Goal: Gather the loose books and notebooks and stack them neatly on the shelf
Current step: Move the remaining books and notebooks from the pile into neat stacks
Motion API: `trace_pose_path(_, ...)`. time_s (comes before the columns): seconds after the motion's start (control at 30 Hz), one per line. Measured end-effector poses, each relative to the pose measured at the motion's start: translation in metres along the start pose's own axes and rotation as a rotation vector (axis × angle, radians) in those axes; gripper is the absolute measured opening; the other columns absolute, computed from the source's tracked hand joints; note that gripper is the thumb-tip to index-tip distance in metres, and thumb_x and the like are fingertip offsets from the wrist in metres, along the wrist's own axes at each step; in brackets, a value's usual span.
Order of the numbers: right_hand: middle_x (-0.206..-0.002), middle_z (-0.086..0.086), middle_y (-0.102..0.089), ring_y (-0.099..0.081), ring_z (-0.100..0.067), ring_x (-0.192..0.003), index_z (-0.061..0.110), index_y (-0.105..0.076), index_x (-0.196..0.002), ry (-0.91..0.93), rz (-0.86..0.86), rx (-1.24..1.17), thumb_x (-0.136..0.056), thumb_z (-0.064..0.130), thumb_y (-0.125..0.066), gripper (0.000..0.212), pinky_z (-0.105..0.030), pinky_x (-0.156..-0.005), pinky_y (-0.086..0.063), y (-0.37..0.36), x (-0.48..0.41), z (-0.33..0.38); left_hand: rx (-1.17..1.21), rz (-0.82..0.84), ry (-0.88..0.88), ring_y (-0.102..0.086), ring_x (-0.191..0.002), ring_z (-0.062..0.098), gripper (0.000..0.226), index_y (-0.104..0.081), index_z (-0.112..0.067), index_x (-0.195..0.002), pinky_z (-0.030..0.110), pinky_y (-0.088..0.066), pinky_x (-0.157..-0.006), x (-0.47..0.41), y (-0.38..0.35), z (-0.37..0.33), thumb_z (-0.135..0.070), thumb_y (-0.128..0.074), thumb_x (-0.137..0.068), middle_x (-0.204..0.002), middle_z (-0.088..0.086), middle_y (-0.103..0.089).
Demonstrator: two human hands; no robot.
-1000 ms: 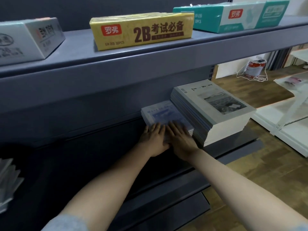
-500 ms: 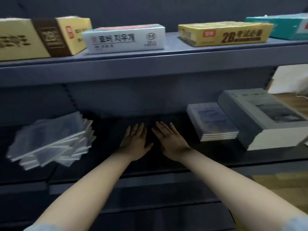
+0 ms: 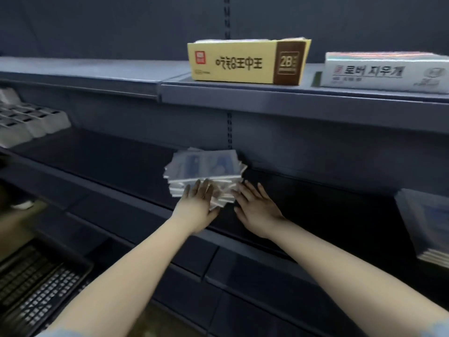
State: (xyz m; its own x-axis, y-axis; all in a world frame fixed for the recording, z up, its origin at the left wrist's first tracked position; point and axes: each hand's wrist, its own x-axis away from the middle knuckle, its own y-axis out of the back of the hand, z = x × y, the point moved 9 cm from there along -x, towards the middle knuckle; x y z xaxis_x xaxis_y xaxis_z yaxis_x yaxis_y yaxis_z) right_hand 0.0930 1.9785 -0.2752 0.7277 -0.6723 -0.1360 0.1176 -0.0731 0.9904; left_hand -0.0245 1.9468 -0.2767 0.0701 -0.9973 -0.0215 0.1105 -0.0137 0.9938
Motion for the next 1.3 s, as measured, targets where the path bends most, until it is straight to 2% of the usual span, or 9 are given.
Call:
trace_pose_path(0.37,-0.157,-0.009,0.017,0.013,-0.025,-0.145,0.013,0.003,-0.151,-0.013,0.048,-0.023,-0.101,0.037,-0.025,0.062,-0.036,-0.115,0.009,0.008,-0.084,0.053,0.028,-0.131,0.072,-0.006,-0.146,0.026,0.068,-0.01,-0.007,-0.15,0.04,-0.003,-0.118,0.026,0.003,0.066,-0.045,-0.033,-0.098,-0.158,0.011,-0.008)
trace_pose_path(0.53,-0.149,-0.014,-0.028,-0.025,-0.031,-0.137,0.008,-0.013,-0.149,-0.114,-0.008,0.139,-0.1,0.027,-0.033,0.056,-0.047,-0.114,-0.013,-0.002,-0.107,0.052,0.038,-0.164,0.097,-0.007,-0.146,0.027,0.066,-0.009,-0.008,-0.151,0.04,-0.002,-0.117,0.03,0.005,0.08,-0.041,-0.033,-0.099,-0.158,0.01,-0.009)
trace_pose_path(0.63,-0.128,-0.019,-0.052,-0.053,-0.034,-0.114,0.004,-0.037,-0.135,-0.105,-0.086,0.258,-0.094,0.003,-0.039,0.042,-0.04,-0.09,-0.045,0.015,-0.106,0.061,0.018,-0.186,0.099,-0.006,-0.146,0.026,0.065,-0.01,-0.009,-0.151,0.04,-0.003,-0.117,0.032,0.005,0.086,-0.041,-0.033,-0.099,-0.158,0.009,-0.009)
trace_pose_path(0.77,-0.109,-0.024,-0.06,-0.06,-0.037,-0.099,-0.003,-0.05,-0.118,-0.012,-0.145,0.265,-0.081,-0.007,-0.045,0.038,-0.04,-0.074,-0.05,0.019,-0.101,0.064,0.018,-0.238,0.096,-0.008,-0.146,0.028,0.067,-0.011,-0.008,-0.151,0.039,-0.004,-0.117,0.034,0.011,0.092,-0.039,-0.038,-0.098,-0.158,0.01,-0.011)
trace_pose_path(0.9,-0.061,-0.02,-0.061,-0.063,-0.03,-0.056,-0.002,-0.06,-0.072,0.051,-0.143,0.19,-0.052,-0.001,-0.052,0.022,-0.028,-0.048,-0.05,0.015,-0.087,0.052,0.026,-0.309,0.04,-0.019,-0.143,0.031,0.07,-0.019,-0.006,-0.149,0.04,-0.01,-0.117,0.03,0.021,0.084,-0.029,-0.051,-0.092,-0.155,0.013,-0.022)
trace_pose_path(1.03,-0.076,-0.022,-0.062,-0.065,-0.033,-0.07,-0.004,-0.059,-0.081,0.091,-0.134,-0.075,-0.058,-0.01,-0.064,0.024,-0.029,-0.057,-0.051,0.012,-0.072,0.031,-0.023,-0.334,-0.045,-0.042,-0.129,0.041,0.074,-0.039,-0.01,-0.142,0.048,-0.033,-0.107,0.026,0.021,0.072,-0.008,-0.068,-0.074,-0.141,0.015,-0.047)
trace_pose_path(1.13,-0.105,-0.016,-0.061,-0.062,-0.03,-0.092,0.001,-0.055,-0.106,0.088,-0.124,-0.223,-0.076,-0.001,-0.058,0.03,-0.035,-0.078,-0.052,0.013,-0.064,0.013,-0.028,-0.337,-0.088,-0.042,-0.13,0.039,0.078,-0.039,-0.019,-0.143,0.049,-0.037,-0.103,0.026,0.023,0.062,0.005,-0.063,-0.072,-0.144,0.008,-0.044)
trace_pose_path(1.2,-0.114,-0.013,-0.06,-0.061,-0.03,-0.097,0.007,-0.052,-0.116,0.061,-0.086,-0.259,-0.082,0.003,-0.055,0.035,-0.04,-0.083,-0.052,0.012,-0.059,0.001,-0.026,-0.333,-0.112,-0.046,-0.128,0.035,0.079,-0.043,-0.019,-0.141,0.046,-0.043,-0.1,0.025,0.02,0.058,0.004,-0.067,-0.07,-0.143,0.007,-0.046)
trace_pose_path(1.3,-0.118,-0.012,-0.061,-0.056,-0.033,-0.108,0.01,-0.05,-0.121,0.053,-0.094,-0.255,-0.082,0.005,-0.058,0.04,-0.041,-0.084,-0.052,0.014,-0.049,-0.007,-0.005,-0.37,-0.186,-0.063,-0.108,0.025,0.076,-0.058,-0.015,-0.125,0.033,-0.057,-0.076,0.024,0.019,0.048,-0.006,-0.087,-0.055,-0.123,0.005,-0.063)
